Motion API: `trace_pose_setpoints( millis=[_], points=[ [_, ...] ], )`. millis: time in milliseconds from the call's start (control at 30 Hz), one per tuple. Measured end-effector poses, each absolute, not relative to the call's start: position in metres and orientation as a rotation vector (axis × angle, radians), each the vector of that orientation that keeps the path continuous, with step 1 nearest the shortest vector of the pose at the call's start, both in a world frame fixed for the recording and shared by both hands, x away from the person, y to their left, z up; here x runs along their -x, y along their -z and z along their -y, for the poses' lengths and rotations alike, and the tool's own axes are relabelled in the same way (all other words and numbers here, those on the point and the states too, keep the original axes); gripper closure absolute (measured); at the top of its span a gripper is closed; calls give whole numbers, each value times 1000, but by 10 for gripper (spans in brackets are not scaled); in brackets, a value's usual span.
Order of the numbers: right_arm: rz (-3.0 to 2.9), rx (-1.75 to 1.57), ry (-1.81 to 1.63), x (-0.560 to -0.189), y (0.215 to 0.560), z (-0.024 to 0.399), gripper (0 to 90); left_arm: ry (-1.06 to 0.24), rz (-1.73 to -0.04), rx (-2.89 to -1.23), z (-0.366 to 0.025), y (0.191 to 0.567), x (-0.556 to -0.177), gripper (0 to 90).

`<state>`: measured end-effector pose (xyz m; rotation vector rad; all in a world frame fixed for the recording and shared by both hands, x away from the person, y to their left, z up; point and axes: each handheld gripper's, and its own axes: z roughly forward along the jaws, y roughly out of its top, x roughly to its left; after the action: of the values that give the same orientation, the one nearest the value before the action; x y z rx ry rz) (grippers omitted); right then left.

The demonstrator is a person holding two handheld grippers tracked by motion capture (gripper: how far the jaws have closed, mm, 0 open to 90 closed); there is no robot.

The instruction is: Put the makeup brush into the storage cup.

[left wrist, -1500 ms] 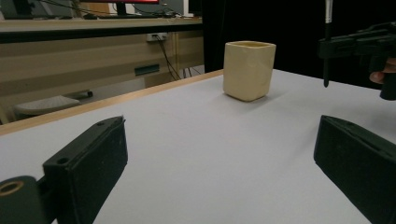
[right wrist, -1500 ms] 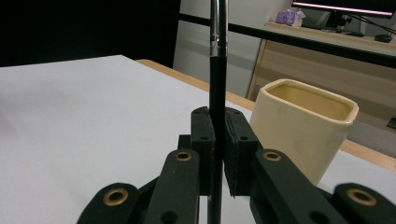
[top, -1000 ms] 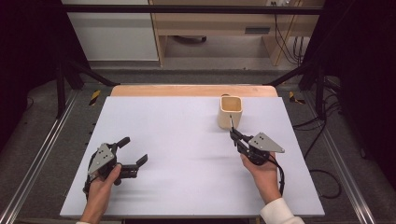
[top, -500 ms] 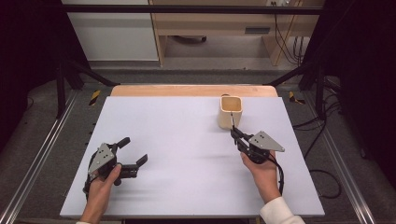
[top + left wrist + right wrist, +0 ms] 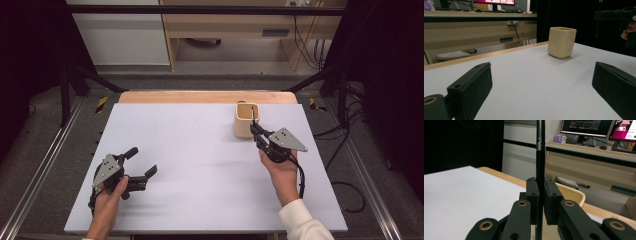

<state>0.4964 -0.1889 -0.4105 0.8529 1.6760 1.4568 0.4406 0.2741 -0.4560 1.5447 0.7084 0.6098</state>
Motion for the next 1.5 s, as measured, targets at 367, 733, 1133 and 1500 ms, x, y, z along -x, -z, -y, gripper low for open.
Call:
trace_pose_setpoints(
  millis=[367,733,1133,1500],
  points=[
    [-1659,-864,-1453,-510,395,186,838,-615,-713,-1533,-276,455,-440,27],
    [-1649,-844,-1448,-527,381,186,838,-612,-707,-1538,-276,455,-440,32],
    [-1653,-774,-1404,-541,378,183,838,-613,-709,-1533,-276,455,-439,31],
    [-1653,-775,-1409,-559,378,185,838,-608,-707,-1525,-277,454,-438,31]
  ],
)
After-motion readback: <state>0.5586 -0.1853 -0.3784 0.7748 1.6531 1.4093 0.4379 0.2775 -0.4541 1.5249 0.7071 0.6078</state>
